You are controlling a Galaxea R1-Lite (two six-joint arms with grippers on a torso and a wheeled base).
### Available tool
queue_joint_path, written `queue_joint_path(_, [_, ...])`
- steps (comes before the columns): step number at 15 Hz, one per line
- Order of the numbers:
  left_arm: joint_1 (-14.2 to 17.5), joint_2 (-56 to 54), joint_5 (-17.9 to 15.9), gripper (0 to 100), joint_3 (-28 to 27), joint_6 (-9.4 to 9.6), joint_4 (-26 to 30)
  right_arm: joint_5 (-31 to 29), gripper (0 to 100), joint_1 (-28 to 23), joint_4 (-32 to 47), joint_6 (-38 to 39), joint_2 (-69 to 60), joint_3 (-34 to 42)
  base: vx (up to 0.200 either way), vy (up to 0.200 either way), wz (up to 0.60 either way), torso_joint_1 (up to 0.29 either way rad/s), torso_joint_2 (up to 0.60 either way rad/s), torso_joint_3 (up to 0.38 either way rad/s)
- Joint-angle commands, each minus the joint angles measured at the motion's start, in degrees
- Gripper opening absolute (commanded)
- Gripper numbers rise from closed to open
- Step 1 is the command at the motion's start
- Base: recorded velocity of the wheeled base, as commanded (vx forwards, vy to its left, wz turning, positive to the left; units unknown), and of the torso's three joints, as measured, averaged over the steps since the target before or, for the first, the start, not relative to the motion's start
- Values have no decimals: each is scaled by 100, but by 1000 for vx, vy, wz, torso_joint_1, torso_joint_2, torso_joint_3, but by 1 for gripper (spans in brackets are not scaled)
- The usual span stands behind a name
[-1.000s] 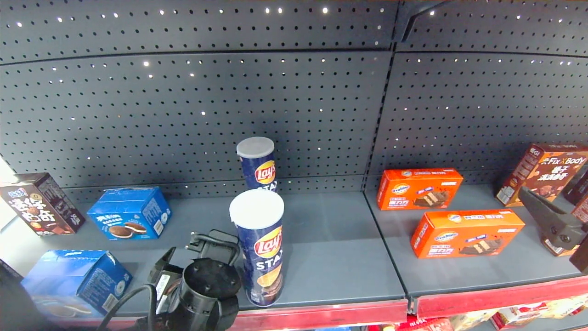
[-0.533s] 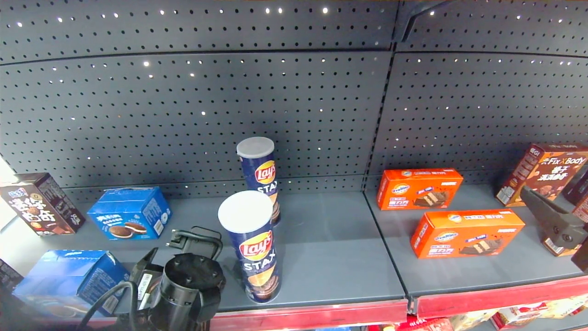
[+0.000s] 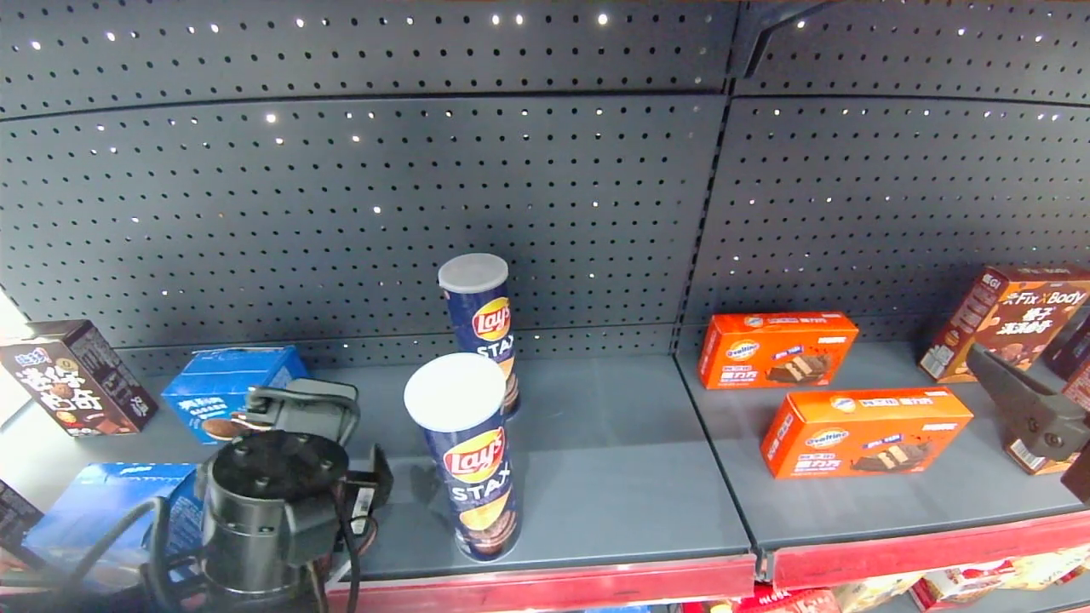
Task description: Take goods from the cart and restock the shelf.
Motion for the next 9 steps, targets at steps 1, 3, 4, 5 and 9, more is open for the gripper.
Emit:
queue_joint_path(1, [345, -711, 2, 100, -270, 88, -7, 2, 100, -3, 1, -7, 7, 21, 0, 0, 0, 0, 0, 0])
queue_joint_path(3, [855, -1203, -7, 100, -411, 158, -42, 2, 100, -65, -7, 1, 7, 30, 0, 0, 0, 0, 0, 0])
queue_joint_path(4, [1110, -1502, -7, 100, -340, 343, -174, 2, 100, -153, -7, 1, -2, 74, 0, 0, 0, 0, 0, 0])
queue_joint_path(5, [1364, -1845, -7, 100, -156, 650, -393, 2, 100, -170, -7, 1, -37, 153, 0, 0, 0, 0, 0, 0])
queue_joint_path(9, [2586, -3067, -7, 100, 1048, 2136, -1720, 11, 100, -197, -7, 10, -72, 302, 0, 0, 0, 0, 0, 0])
